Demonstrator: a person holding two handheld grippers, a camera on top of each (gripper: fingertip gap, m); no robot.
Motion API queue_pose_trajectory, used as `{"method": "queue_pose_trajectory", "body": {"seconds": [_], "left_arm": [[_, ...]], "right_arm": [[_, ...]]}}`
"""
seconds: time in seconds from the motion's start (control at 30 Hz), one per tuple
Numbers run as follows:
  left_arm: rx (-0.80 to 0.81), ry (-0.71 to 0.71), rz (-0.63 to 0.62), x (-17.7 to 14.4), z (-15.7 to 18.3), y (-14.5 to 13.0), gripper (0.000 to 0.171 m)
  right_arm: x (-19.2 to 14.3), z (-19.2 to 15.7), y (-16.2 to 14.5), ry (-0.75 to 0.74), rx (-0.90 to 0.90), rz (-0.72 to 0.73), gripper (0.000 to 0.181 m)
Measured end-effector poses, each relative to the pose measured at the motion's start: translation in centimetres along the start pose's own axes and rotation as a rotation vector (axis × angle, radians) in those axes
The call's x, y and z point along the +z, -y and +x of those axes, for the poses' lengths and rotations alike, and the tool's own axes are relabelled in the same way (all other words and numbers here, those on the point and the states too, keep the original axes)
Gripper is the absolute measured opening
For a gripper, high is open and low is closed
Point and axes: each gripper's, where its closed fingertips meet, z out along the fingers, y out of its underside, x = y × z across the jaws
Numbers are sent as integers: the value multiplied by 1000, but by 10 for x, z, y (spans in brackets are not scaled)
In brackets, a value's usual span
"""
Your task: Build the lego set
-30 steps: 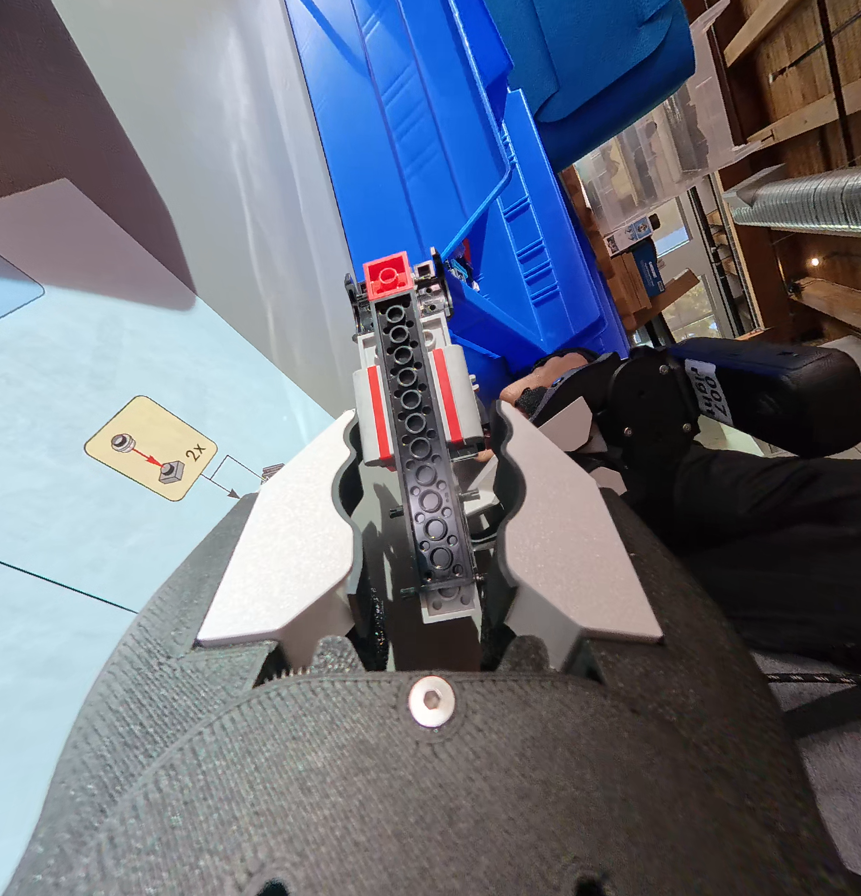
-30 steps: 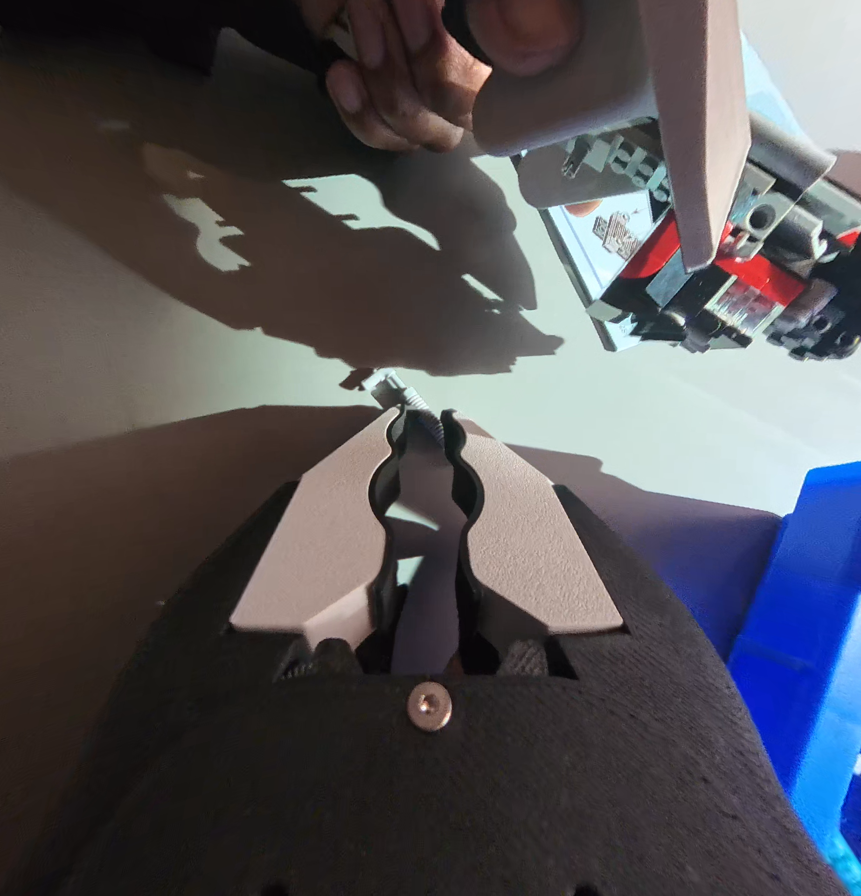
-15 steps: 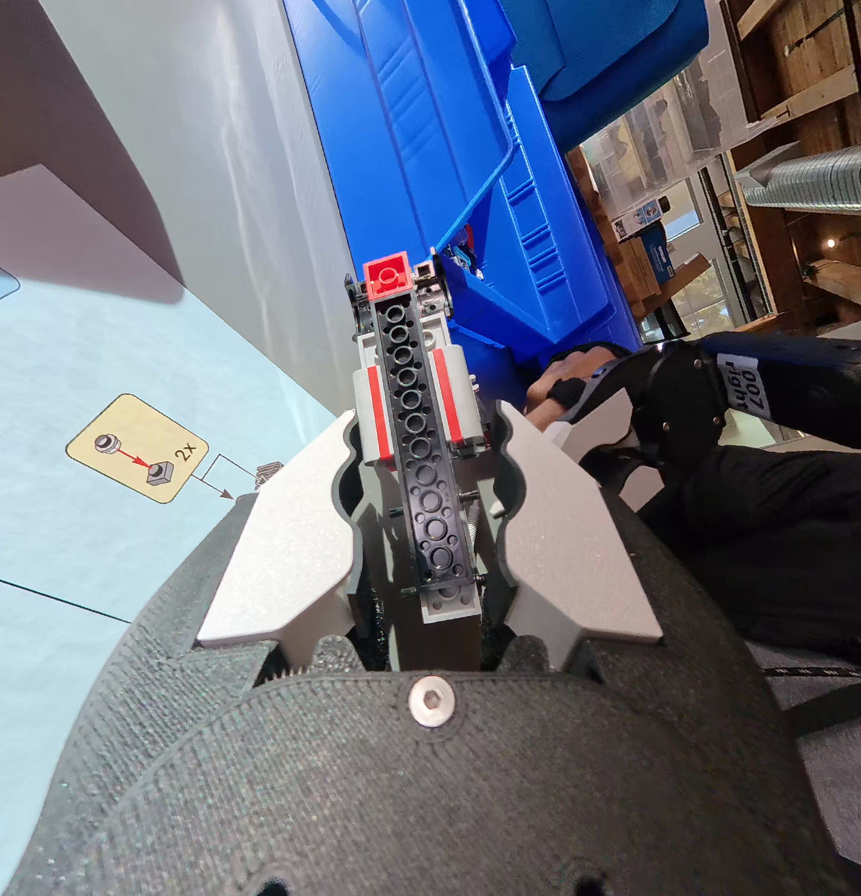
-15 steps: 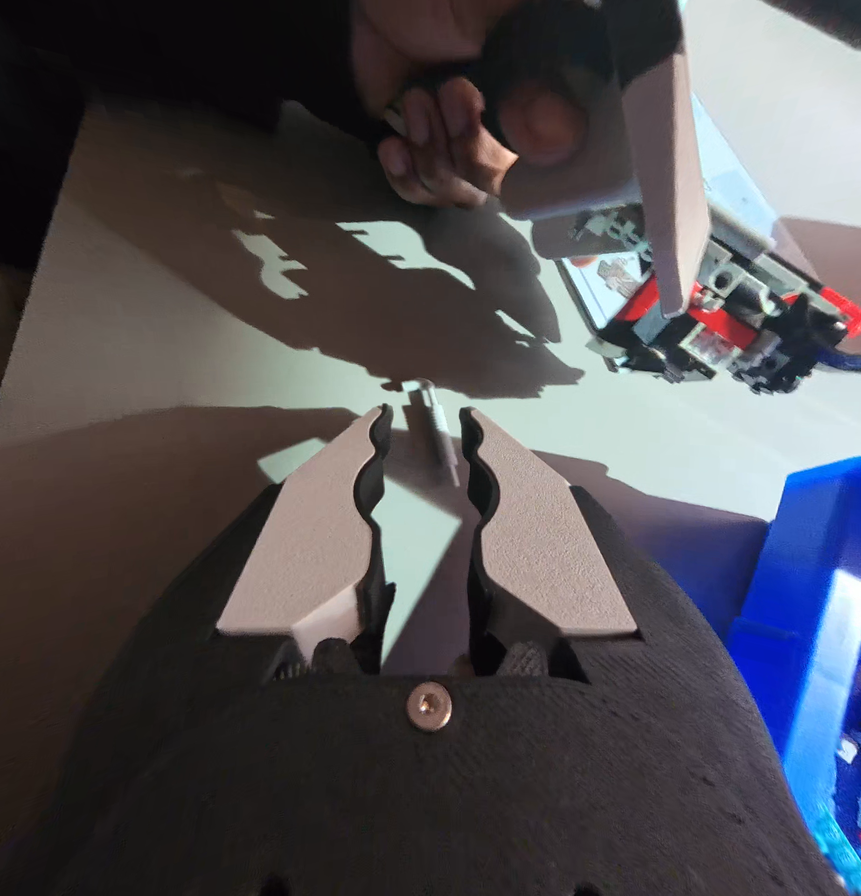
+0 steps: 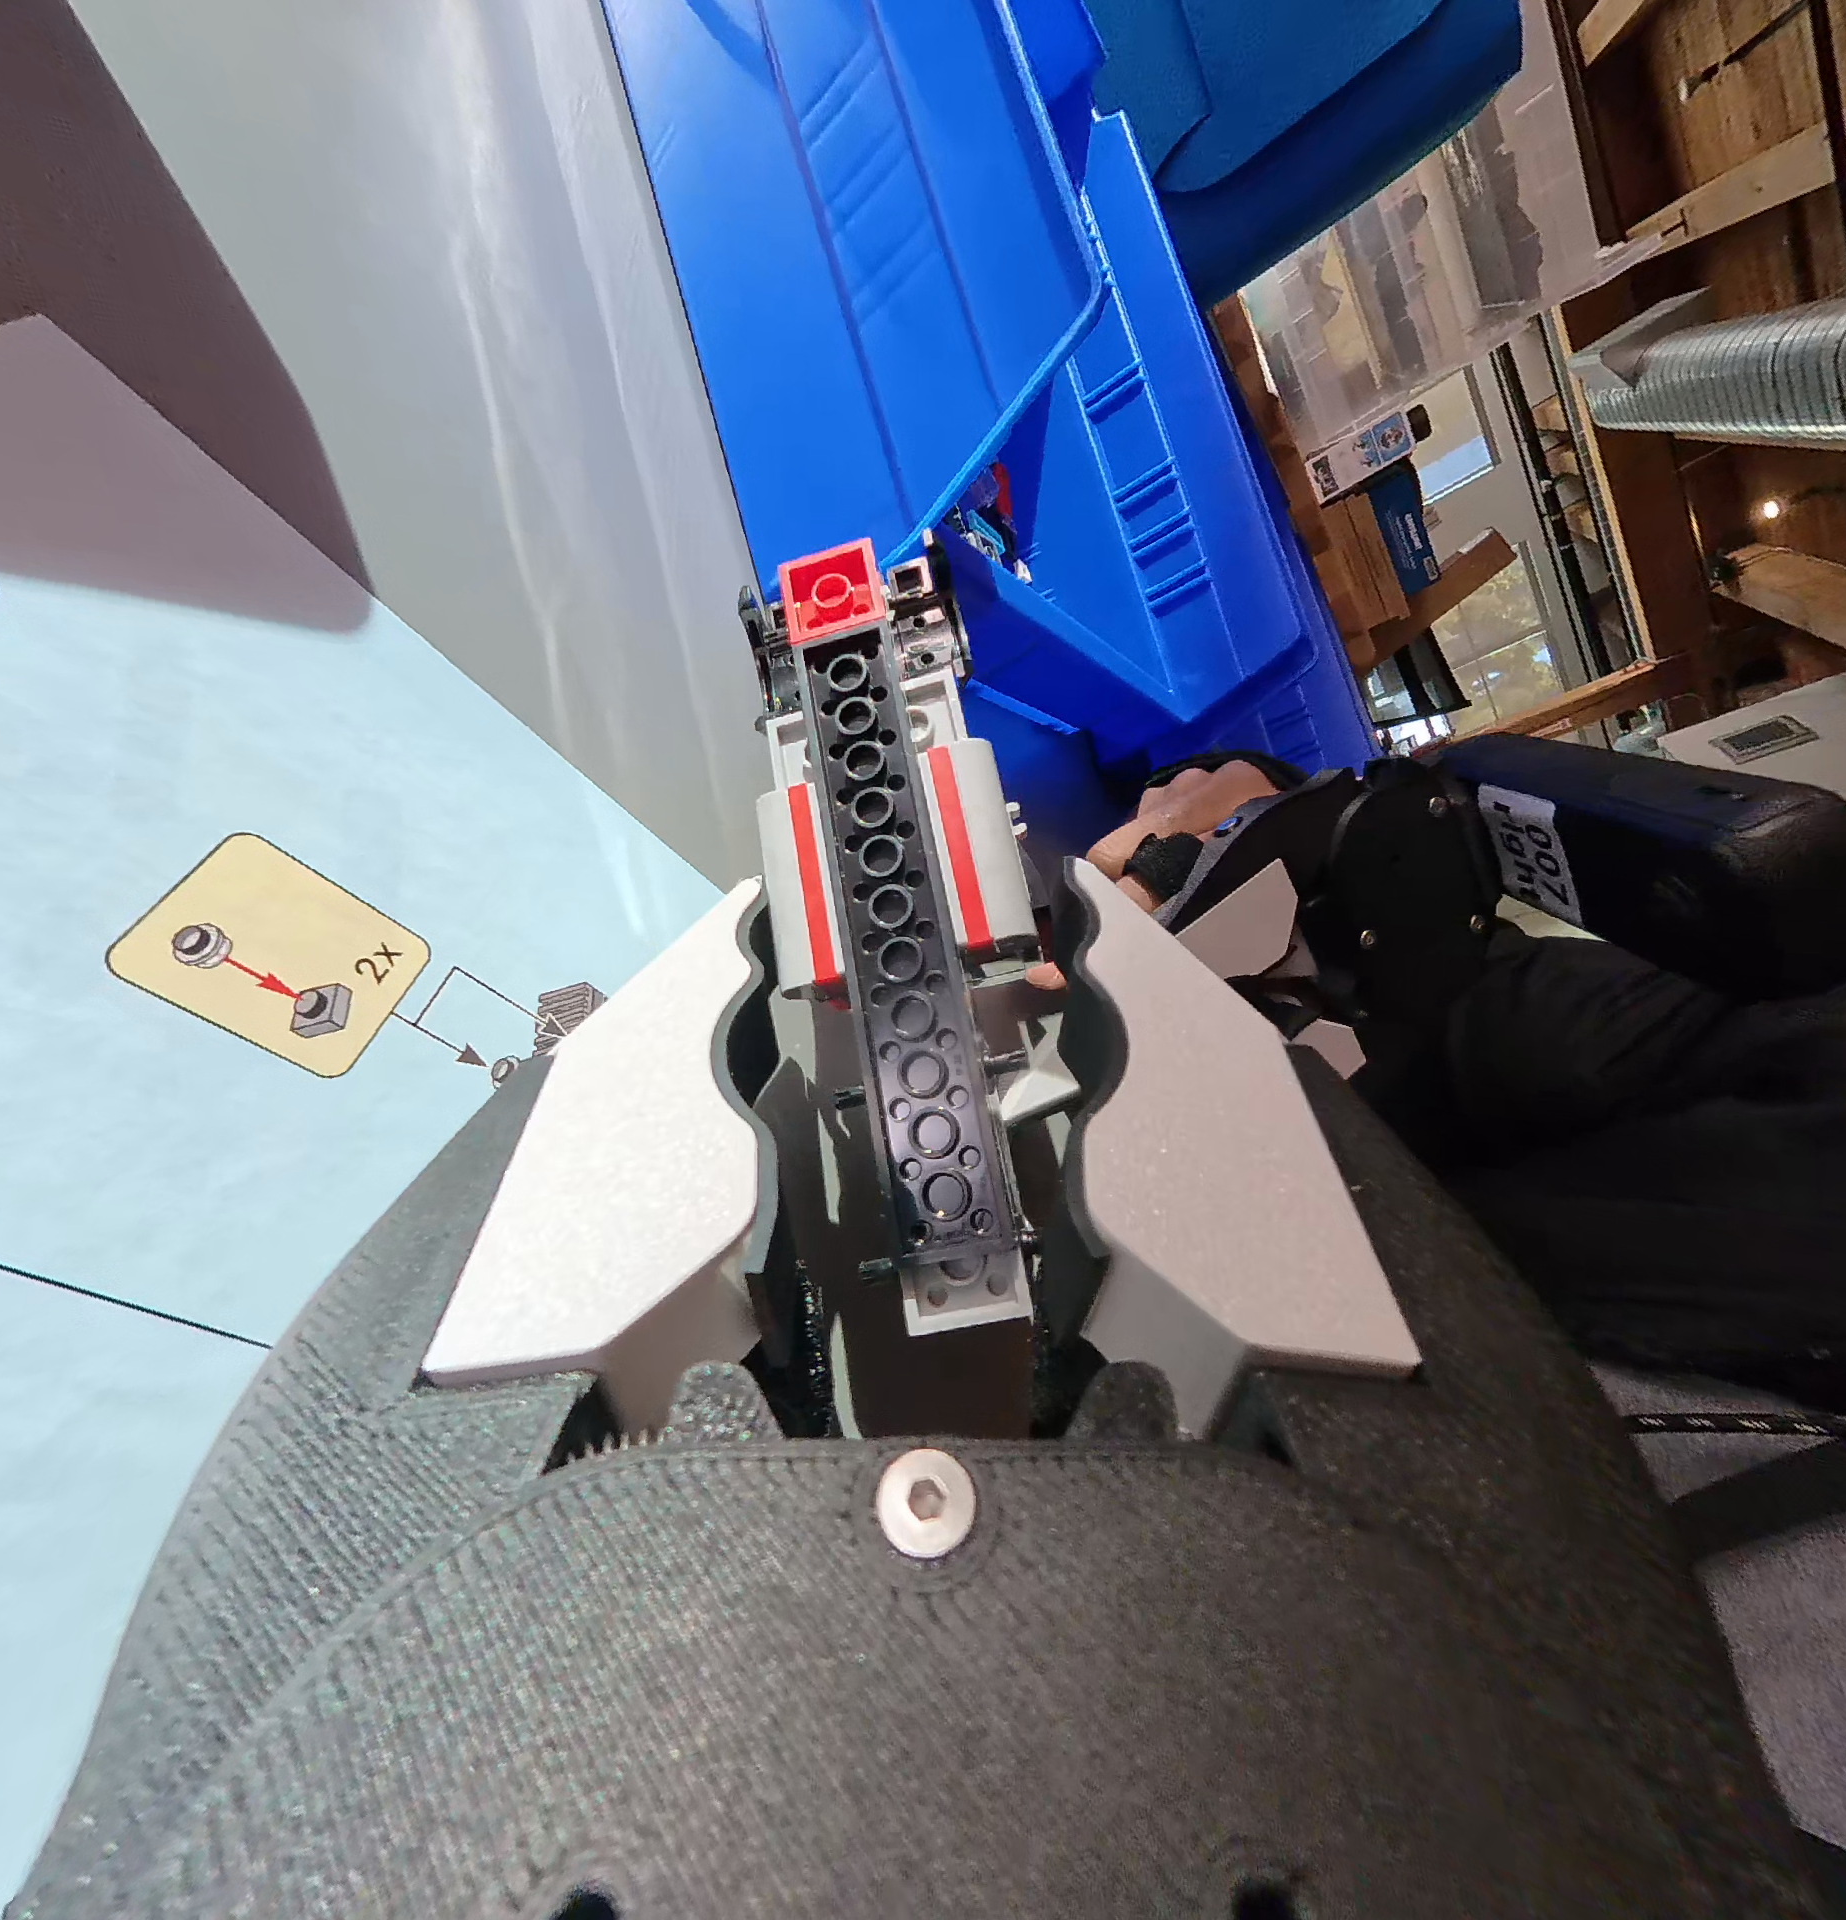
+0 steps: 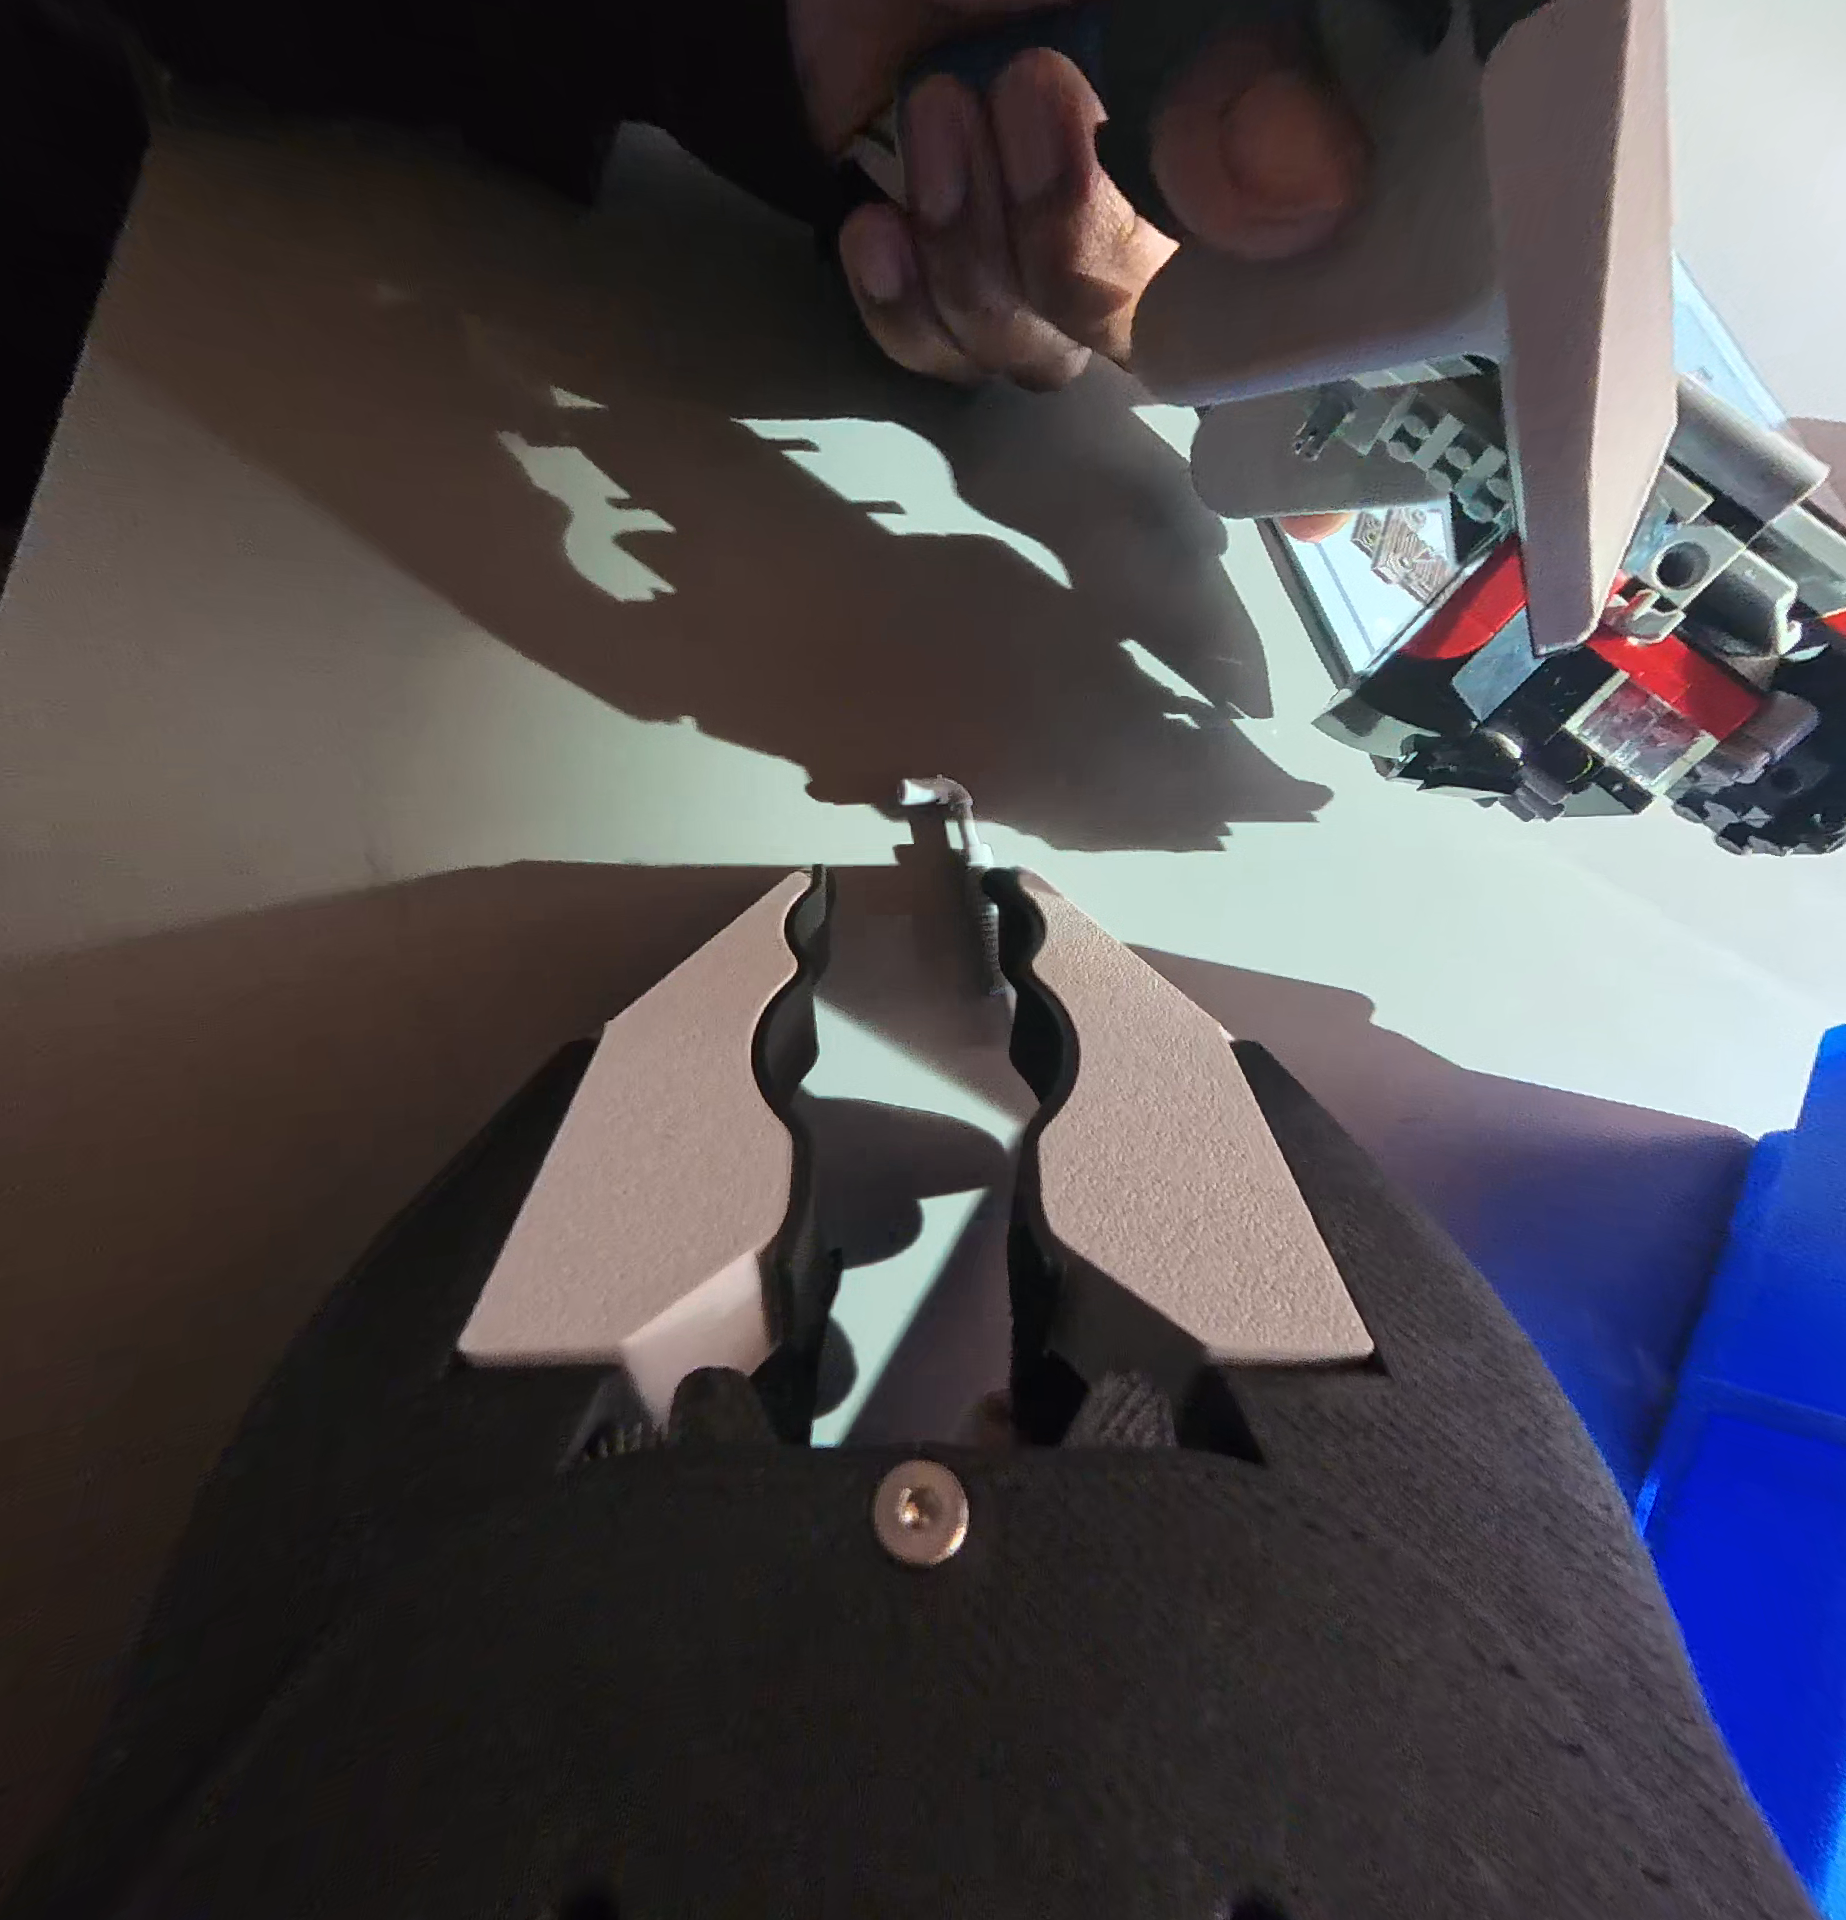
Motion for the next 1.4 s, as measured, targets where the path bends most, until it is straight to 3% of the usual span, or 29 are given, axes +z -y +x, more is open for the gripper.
{"method": "queue_pose_trajectory", "body": {"seconds": [0.53, 0.9, 1.03, 1.13, 1.4], "left_arm": [[-6, 1, 3, -2, -1, 1, 53], [-60, -40, -3, -2, 10, -6, 53], [-81, -50, 9, -4, 11, -4, 53], [-104, -55, 11, -3, 10, -5, 53], [-96, -95, -31, 3, 20, -15, 53]], "right_arm": [[-1, 8, -1, -11, 38, 7, 35], [7, 13, 0, -45, 15, -22, 8], [6, 16, 2, -4, 72, -16, 7], [-3, 17, 13, 53, 162, 59, 5], [-55, 28, 61, 243, 453, 445, 4]]}}
